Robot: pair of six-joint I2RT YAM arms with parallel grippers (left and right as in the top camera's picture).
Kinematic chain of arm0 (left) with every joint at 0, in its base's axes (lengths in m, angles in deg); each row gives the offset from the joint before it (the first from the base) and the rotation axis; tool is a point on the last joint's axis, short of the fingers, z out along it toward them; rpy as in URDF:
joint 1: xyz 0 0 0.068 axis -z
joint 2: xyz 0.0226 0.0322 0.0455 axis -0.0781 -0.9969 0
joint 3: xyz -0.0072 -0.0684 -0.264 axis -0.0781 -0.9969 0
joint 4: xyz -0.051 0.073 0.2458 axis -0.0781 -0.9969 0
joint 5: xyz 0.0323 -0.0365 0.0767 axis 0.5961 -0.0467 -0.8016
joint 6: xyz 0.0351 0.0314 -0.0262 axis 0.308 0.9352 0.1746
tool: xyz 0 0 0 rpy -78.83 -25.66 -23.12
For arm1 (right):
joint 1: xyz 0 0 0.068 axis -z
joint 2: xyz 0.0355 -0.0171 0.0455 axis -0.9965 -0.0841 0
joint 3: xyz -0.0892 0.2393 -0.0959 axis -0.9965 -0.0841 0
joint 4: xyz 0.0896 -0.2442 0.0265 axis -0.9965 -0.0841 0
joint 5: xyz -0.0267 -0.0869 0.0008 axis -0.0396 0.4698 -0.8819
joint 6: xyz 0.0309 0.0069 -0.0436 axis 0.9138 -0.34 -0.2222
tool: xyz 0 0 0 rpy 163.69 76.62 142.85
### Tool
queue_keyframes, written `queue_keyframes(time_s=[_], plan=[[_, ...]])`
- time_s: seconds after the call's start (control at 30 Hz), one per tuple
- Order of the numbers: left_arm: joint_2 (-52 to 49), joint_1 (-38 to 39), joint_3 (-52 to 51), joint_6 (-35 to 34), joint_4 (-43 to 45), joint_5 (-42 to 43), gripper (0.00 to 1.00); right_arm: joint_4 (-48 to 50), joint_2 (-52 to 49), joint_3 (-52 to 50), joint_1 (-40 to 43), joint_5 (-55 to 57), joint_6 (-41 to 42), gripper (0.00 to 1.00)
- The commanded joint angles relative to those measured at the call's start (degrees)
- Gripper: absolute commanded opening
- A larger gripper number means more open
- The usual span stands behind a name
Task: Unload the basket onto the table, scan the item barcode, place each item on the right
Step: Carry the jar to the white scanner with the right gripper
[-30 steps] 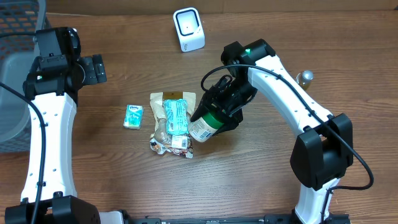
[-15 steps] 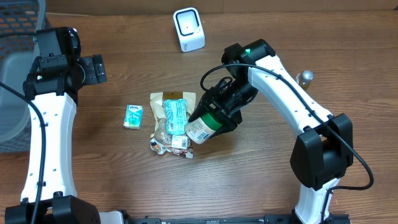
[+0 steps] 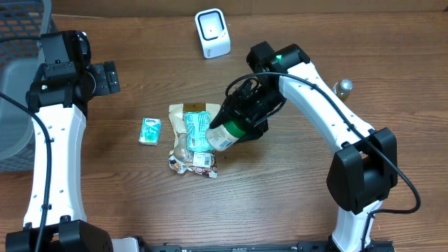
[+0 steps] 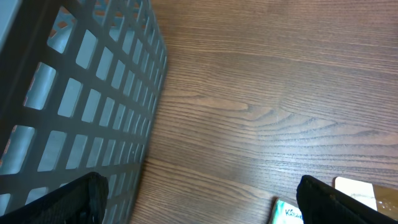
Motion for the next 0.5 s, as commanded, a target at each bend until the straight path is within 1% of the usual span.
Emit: queue_keyframes(time_s=[0.0,0.03,0.1,0.13,0.17,0.23,0.27,0.33,0.47], plan=[[0.8,0.4,0.9,-0.6,0.0,0.1,1.0,2.6,2.0,1.3,-0.1,18.9,0.1,0.21],[0.8,0.4,0.9,-0.6,0.0,0.1,0.99,3.7,2.0,1.3,-0.1,22.8,0.1,0.24],[0.8,0.4,0.9,-0.6,0.0,0.1,1.0,7.0,2.0,1.3,-0.1,29.8,0.1,0.24],[0.8,0.4,0.9,-0.6,0.0,0.1,0.99,9.0,2.0,1.3,0.0,32.4,0.0,0.14],[0.8,0.4,0.9,-0.6,0.0,0.1,1.0,10.9,2.0,1.3,0.1,33.8,-0.7,0.11],[0.8,0.4,0.9,-0.6,0.0,0.1,1.0,14.2,2.0,2.3,0.4,31.6,-5.5,0.1],[0.8,0.4,0.9,-0.6,0.0,0.1,0.99,14.6,2.0,3.5,0.7,30.6,-6.6,0.08],[0.8,0.4,0.9,-0.6,0.0,0.1,0.99,13.4,2.0,7.0,1.3,30.3,-6.8,0.05],[0.8,0.4,0.9,-0.6,0.0,0.1,1.0,5.1,2.0,19.2,1.7,30.3,-10.8,0.04]])
